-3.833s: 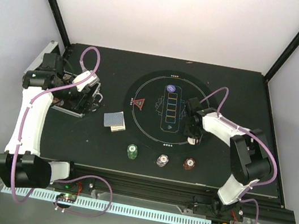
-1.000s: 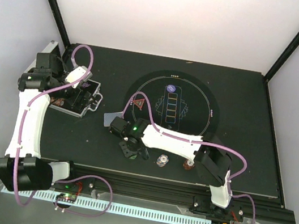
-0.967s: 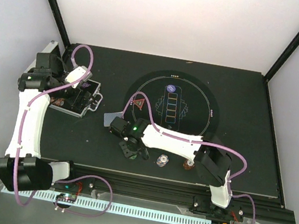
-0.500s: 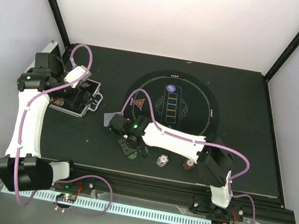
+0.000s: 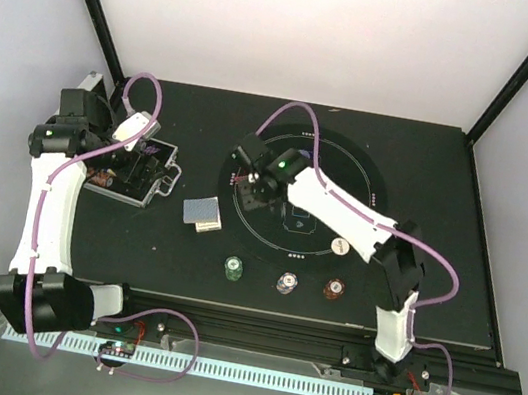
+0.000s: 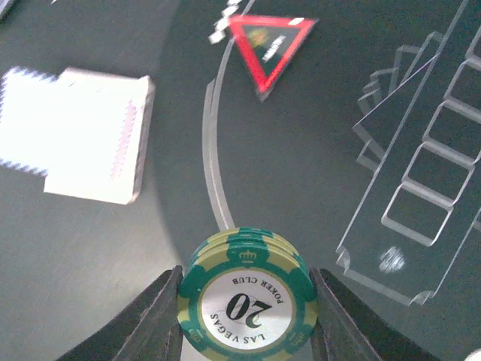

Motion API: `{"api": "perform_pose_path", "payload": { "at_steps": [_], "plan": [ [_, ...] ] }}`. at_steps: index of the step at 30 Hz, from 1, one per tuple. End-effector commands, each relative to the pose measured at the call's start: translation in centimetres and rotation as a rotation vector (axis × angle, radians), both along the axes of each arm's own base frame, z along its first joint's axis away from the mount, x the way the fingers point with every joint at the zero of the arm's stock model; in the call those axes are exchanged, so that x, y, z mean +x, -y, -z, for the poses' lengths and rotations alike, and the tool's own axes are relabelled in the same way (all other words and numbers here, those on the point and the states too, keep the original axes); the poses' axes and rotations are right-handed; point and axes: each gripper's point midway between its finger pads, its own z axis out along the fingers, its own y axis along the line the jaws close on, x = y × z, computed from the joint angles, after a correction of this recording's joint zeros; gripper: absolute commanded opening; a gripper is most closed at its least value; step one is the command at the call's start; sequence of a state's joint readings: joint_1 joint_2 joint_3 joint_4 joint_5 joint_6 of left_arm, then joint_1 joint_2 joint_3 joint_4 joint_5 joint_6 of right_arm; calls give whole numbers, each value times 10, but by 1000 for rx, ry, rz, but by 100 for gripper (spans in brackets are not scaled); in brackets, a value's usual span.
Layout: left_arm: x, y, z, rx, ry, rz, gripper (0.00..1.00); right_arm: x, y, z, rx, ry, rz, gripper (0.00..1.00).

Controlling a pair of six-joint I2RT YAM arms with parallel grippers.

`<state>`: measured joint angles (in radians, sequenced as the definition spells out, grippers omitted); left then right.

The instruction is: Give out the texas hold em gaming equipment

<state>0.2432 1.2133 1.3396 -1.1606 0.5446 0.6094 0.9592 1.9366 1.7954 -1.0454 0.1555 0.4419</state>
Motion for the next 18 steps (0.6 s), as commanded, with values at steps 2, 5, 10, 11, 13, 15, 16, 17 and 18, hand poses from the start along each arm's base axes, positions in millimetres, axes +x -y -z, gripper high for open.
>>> {"api": "perform_pose_path", "payload": {
  "at_steps": [2, 5, 10, 11, 13, 15, 16, 17, 18],
  "plan": [
    [-3, 1, -5, -20, -2, 4, 99, 65, 9, 35, -61, 5, 35, 22],
    [-4, 1, -3, -16, -4, 3, 99, 89, 8, 60, -75, -10, 53, 22],
    [-5, 2, -4, -21, -6, 5, 99, 102, 2, 106, -90, -65, 58, 22],
    [-5, 2, -4, -21, -4, 5, 99, 104, 0, 112, -93, -72, 58, 22],
    [-5, 2, -5, -18, 0, 5, 99, 107, -2, 122, -95, -84, 57, 21],
    [-5, 1, -5, -13, 1, 5, 99, 111, -4, 129, -96, -90, 61, 21],
    [-5, 1, -6, -12, 4, 6, 99, 114, -4, 132, -98, -91, 65, 21],
    [-5, 1, -6, -10, 4, 5, 99, 116, -5, 135, -99, -95, 68, 21],
    [-6, 1, -7, -8, 7, 5, 99, 117, -6, 138, -96, -100, 70, 21]
  ]
}}
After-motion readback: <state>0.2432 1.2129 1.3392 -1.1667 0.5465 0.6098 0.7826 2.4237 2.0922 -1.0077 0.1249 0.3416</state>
